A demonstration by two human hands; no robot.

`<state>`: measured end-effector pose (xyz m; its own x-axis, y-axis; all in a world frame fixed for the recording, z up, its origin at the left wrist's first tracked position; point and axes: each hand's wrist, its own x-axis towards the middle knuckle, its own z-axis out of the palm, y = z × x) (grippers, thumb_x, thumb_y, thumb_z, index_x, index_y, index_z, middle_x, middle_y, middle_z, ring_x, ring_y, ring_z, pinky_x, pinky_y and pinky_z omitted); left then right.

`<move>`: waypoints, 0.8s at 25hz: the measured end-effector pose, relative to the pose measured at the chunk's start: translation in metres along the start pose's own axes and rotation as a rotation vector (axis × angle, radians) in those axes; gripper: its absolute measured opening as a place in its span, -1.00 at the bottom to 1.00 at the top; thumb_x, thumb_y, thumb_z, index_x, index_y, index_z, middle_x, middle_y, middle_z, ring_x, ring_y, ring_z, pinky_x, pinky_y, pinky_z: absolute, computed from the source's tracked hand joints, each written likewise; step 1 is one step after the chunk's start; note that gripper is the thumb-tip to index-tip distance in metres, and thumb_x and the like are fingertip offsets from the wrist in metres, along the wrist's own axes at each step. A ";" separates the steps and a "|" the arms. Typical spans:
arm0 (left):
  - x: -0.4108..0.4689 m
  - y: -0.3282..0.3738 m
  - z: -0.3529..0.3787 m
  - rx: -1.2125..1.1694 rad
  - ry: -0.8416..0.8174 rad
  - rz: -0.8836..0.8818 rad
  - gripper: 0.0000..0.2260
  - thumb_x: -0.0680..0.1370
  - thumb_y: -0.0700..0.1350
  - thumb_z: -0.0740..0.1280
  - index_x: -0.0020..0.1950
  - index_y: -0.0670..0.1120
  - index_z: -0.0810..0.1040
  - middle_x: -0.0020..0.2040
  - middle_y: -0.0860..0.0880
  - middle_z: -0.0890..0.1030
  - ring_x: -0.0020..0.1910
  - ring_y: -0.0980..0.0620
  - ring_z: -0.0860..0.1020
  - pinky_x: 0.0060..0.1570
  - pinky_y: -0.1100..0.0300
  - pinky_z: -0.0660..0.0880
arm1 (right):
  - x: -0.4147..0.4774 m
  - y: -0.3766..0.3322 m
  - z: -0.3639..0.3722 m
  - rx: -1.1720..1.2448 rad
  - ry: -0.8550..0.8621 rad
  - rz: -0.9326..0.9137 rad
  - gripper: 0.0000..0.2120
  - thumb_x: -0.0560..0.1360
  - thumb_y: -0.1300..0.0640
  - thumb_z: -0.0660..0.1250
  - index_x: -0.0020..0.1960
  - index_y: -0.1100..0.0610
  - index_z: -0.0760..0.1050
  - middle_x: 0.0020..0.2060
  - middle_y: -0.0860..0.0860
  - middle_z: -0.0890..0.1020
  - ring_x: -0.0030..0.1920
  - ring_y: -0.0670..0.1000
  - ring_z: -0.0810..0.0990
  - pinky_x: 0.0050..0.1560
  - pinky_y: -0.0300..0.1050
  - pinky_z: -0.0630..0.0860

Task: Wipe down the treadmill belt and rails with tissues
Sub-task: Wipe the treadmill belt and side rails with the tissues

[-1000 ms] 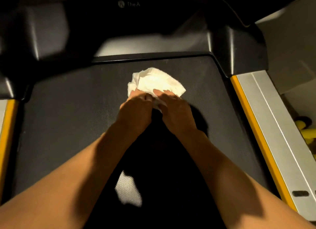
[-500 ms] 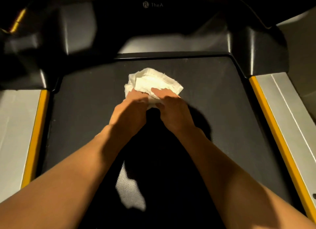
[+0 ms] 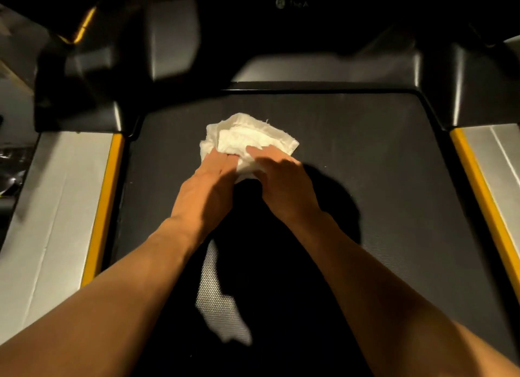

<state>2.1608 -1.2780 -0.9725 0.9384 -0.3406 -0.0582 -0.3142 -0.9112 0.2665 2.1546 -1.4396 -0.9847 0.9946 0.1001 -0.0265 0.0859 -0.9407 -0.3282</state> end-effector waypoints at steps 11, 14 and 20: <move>-0.027 -0.041 -0.006 -0.007 0.049 -0.001 -0.57 0.51 -0.17 0.17 0.39 -0.02 0.25 0.27 -0.07 0.34 0.00 -0.21 0.50 -0.18 -0.07 0.50 | 0.013 -0.034 0.018 0.003 0.026 -0.192 -0.59 0.52 0.17 0.31 0.35 0.04 0.44 0.22 0.13 0.56 0.18 0.20 0.56 0.15 0.03 0.51; -0.019 -0.041 -0.006 -0.028 0.015 -0.037 -0.49 0.53 -0.20 0.16 0.46 -0.02 0.14 0.37 -0.05 0.29 0.10 -0.19 0.50 -0.10 -0.08 0.54 | 0.028 -0.042 0.018 0.044 0.085 -0.127 -0.57 0.51 0.23 0.28 0.37 0.07 0.42 0.27 0.11 0.53 0.24 0.15 0.50 0.22 0.01 0.44; -0.035 -0.073 -0.027 0.091 0.018 -0.067 -0.56 0.52 -0.17 0.22 0.41 -0.04 0.29 0.31 -0.08 0.39 0.00 -0.23 0.53 -0.08 -0.03 0.50 | 0.020 -0.089 0.026 0.035 -0.003 -0.174 -0.62 0.51 0.23 0.26 0.32 0.09 0.38 0.30 0.05 0.46 0.30 0.13 0.39 0.20 0.03 0.29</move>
<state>2.1546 -1.1935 -0.9636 0.9600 -0.2745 -0.0556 -0.2614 -0.9494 0.1743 2.1654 -1.3459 -0.9804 0.9648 0.2611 0.0304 0.2542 -0.8972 -0.3611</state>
